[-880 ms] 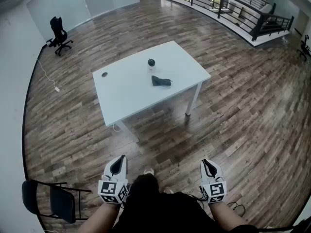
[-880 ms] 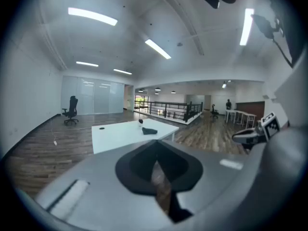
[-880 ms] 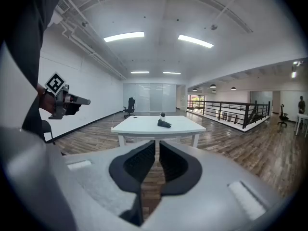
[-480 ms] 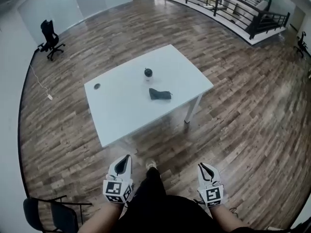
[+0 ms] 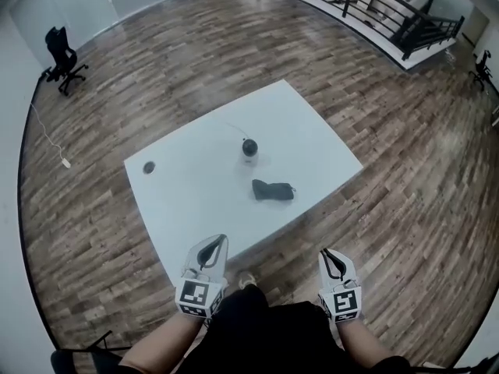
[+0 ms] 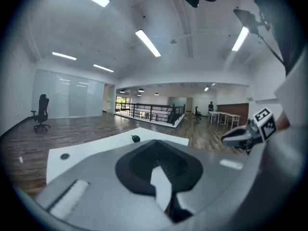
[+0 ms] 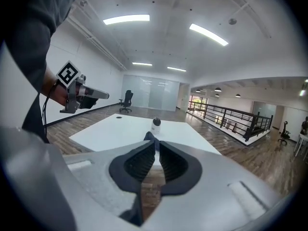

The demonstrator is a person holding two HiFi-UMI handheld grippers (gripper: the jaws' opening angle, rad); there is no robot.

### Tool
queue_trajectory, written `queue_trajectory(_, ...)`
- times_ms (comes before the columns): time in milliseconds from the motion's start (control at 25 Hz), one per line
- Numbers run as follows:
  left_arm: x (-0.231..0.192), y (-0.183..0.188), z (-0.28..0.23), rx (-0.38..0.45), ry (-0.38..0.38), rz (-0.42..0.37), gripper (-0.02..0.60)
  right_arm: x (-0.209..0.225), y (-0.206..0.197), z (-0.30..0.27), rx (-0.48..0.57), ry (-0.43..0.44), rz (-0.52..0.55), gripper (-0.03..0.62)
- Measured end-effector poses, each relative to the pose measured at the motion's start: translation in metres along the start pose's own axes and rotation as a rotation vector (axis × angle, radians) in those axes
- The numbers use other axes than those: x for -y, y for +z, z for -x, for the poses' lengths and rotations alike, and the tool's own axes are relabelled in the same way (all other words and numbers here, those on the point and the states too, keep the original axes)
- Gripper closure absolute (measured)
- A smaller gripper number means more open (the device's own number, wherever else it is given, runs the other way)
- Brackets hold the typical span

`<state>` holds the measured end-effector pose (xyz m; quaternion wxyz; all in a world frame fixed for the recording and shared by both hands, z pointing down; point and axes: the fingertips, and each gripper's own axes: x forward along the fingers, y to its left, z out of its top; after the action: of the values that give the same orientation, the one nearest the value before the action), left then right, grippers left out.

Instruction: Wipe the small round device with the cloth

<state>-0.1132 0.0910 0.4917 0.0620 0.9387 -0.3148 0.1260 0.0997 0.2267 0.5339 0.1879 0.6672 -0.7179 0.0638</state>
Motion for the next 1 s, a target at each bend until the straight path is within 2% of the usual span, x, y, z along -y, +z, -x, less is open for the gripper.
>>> queue_trajectory(240,-0.032,0.013,-0.028,-0.001,0.013,0.019,0.574,0.018,0.029,-0.045,0.013,0.019,0.007,0.576)
queue_trajectory(400,-0.05,0.017,-0.032,0.006,0.089,0.044,0.574,0.025,0.028,-0.079,-0.018,0.082,0.023,0.576)
queue_trajectory(680,-0.084,0.019,-0.04,-0.018,0.289,0.094,0.574,0.025,0.026,-0.163,-0.047,0.325,0.088,0.576)
queue_trajectory(840,-0.09,0.027,-0.047,-0.052,0.388,0.086,0.574,0.012,0.003,-0.189,-0.109,0.483,0.105,0.527)
queue_trajectory(1000,-0.091,0.035,-0.059,-0.077,0.446,0.116,0.574,-0.001,-0.013,-0.201,-0.155,0.622,0.142,0.508)
